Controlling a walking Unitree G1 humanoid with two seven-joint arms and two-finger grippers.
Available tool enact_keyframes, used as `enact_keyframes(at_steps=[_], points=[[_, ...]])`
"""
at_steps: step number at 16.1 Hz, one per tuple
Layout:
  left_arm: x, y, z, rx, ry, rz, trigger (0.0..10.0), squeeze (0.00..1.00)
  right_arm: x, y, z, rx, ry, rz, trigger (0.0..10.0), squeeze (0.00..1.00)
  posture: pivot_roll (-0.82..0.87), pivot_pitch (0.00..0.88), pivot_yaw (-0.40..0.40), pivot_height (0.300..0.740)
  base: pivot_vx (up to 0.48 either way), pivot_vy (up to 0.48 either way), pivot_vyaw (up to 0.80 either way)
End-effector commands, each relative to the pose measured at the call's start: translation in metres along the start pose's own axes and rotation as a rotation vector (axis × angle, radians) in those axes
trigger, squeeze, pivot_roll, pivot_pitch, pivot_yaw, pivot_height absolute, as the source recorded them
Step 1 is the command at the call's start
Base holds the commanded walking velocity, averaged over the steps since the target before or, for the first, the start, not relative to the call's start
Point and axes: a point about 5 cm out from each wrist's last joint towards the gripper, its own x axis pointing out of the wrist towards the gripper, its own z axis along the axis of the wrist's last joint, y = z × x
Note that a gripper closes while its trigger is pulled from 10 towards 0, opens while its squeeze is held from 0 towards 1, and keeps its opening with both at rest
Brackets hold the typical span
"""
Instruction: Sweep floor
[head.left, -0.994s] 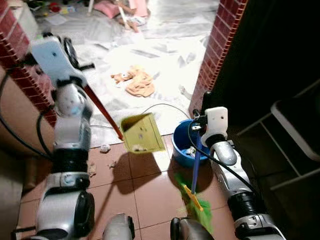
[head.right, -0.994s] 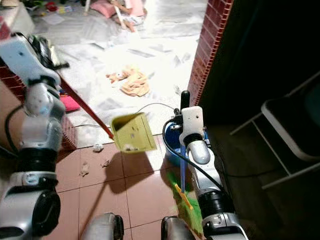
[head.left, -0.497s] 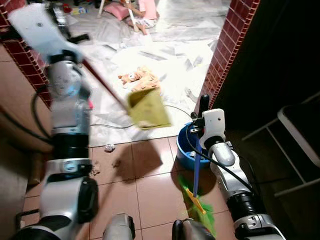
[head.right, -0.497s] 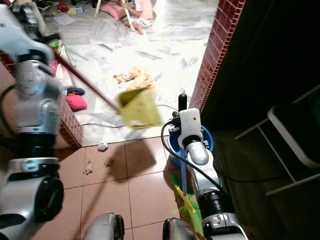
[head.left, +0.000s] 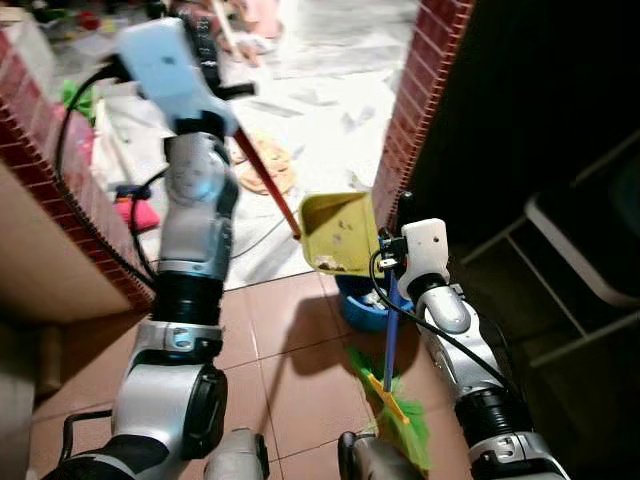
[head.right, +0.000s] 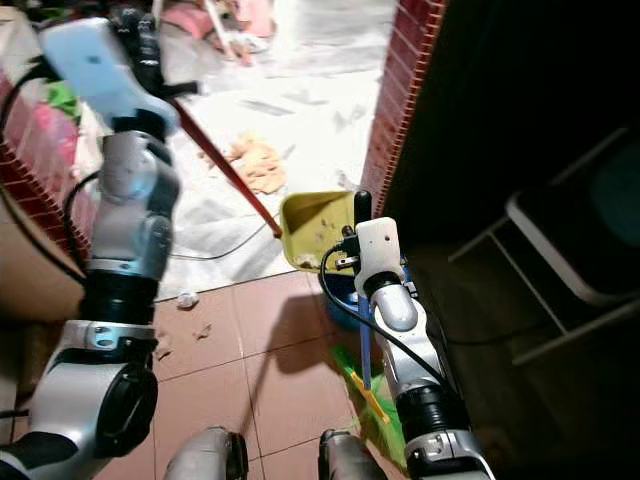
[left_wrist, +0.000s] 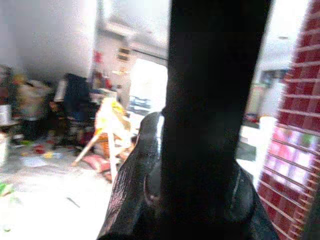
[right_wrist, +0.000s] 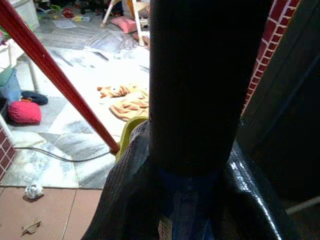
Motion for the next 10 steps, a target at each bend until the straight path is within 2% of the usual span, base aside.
enact_keyframes(at_steps=[1, 3, 6, 9, 10], points=[[0.005, -0.001, 0.02, 0.017, -0.116, -0.001, 10.0, 0.0, -0.004, -0.002, -0.011, 0.004, 0.059, -0.001, 10.0, 0.0, -0.08, 0.051, 0.025, 0.74, 0.0, 0.0, 0.0], [0.002, -0.007, 0.015, 0.027, -0.116, -0.007, 10.0, 0.0, -0.006, -0.001, -0.011, 0.005, 0.058, 0.009, 10.0, 0.0, -0.08, 0.057, 0.024, 0.74, 0.0, 0.0, 0.0], [-0.005, -0.024, 0.006, 0.069, -0.114, -0.094, 10.0, 0.0, -0.02, -0.008, -0.01, -0.014, 0.047, 0.011, 10.0, 0.0, -0.09, 0.065, 0.023, 0.74, 0.0, 0.0, 0.0], [-0.011, -0.04, -0.001, 0.059, -0.103, -0.173, 10.0, 0.0, -0.05, -0.022, -0.005, -0.023, 0.006, -0.035, 10.0, 0.0, -0.12, 0.077, 0.041, 0.74, 0.0, 0.0, 0.0], [-0.012, -0.045, -0.003, 0.05, -0.098, -0.185, 10.0, 0.0, -0.057, -0.026, -0.006, -0.006, 0.002, -0.068, 10.0, 0.0, -0.14, 0.086, 0.053, 0.74, 0.0, 0.0, -0.8]])
